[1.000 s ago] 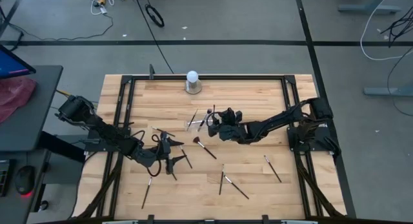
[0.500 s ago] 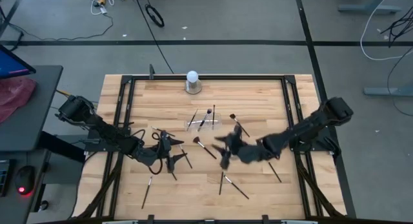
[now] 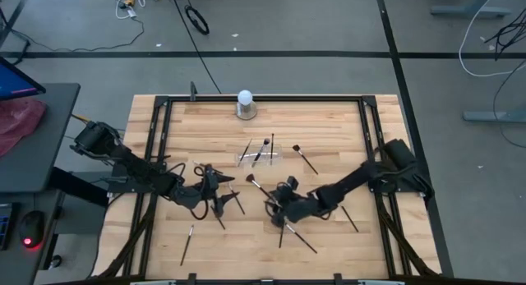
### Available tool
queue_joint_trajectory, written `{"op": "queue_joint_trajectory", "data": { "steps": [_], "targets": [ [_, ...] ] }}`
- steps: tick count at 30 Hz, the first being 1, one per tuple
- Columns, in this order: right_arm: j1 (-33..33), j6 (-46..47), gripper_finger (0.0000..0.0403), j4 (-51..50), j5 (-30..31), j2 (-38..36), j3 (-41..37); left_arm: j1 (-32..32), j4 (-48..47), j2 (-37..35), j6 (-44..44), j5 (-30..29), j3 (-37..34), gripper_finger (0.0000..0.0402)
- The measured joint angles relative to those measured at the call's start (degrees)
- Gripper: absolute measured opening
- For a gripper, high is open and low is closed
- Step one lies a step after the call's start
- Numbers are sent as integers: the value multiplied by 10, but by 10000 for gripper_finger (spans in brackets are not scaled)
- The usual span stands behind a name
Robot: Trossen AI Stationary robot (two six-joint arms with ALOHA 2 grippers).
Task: Put items in baskets/containers
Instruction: Put the highlighter brush into the transparent organizer
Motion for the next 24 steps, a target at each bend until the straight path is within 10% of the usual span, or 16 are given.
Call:
{"op": "queue_joint_trajectory", "data": {
  "steps": [10, 24],
  "targets": [
    [-55, -26, 226, 17, -46, 54, 0, 5, 0, 0, 0, 0, 0, 275],
    [-55, 15, 34, -76, -38, 62, 5, 4, 0, 0, 4, 0, 0, 275]
  ]
}}
